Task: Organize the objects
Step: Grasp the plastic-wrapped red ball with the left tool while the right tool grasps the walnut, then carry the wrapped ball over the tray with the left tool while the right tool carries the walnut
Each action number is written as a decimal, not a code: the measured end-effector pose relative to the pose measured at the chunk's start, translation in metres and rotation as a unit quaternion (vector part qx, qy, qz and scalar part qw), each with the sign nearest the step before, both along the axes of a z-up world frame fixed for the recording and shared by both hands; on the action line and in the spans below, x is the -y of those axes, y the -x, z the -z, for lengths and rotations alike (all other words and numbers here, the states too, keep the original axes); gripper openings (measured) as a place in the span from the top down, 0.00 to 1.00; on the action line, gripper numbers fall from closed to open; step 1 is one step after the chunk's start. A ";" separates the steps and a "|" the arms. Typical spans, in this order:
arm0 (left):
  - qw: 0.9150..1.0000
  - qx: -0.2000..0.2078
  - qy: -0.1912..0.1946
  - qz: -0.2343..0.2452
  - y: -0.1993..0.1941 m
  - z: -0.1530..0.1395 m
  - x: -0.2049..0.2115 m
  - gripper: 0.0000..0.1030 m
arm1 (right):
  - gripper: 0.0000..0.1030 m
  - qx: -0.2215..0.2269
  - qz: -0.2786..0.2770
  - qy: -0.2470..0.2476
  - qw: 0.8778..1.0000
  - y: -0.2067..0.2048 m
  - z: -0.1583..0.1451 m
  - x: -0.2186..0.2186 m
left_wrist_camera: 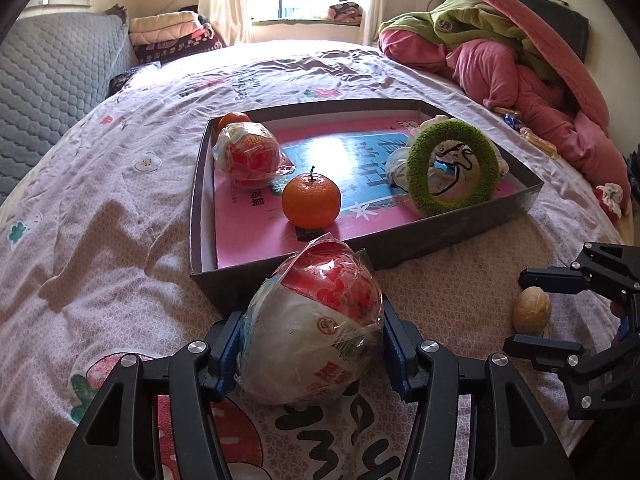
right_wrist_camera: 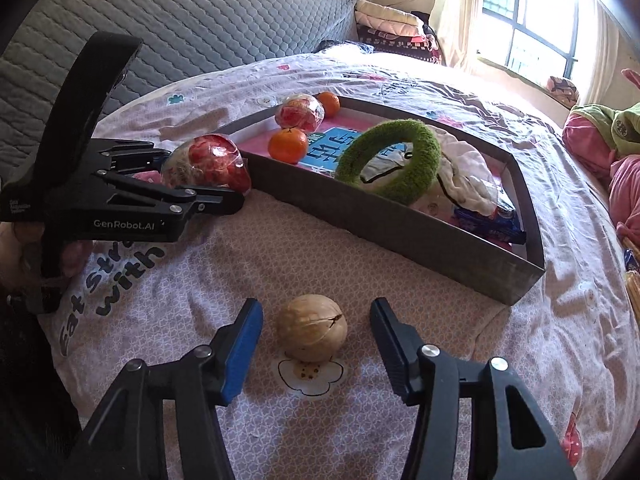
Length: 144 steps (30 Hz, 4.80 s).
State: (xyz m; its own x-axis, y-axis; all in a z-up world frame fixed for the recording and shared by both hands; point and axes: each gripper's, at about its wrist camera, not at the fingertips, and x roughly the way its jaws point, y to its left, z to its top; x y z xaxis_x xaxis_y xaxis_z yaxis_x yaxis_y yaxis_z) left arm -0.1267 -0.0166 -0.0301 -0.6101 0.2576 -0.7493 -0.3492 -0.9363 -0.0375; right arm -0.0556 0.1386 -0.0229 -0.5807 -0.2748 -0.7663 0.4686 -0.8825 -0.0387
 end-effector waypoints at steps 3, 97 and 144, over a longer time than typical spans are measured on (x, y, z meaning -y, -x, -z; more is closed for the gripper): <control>1.000 0.004 0.002 -0.002 0.000 0.000 -0.002 0.43 | 0.64 -0.005 -0.006 -0.013 1.000 -0.001 0.001 0.005; 0.993 -0.057 -0.016 -0.098 0.047 -0.042 -0.068 0.44 | 0.66 -0.104 0.171 0.027 0.979 0.066 -0.063 -0.072; 0.997 -0.026 0.001 -0.072 0.055 -0.019 -0.092 0.44 | 0.66 -0.052 0.178 0.004 0.983 0.087 -0.019 -0.065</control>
State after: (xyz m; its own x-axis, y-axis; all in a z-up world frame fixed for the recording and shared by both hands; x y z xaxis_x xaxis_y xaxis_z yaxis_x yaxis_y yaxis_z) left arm -0.1821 0.0753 -0.0114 -0.6784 0.1627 -0.7165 -0.2117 -0.9771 -0.0215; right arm -0.1430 0.2034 -0.0042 -0.7157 -0.0452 -0.6969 0.1240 -0.9903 -0.0632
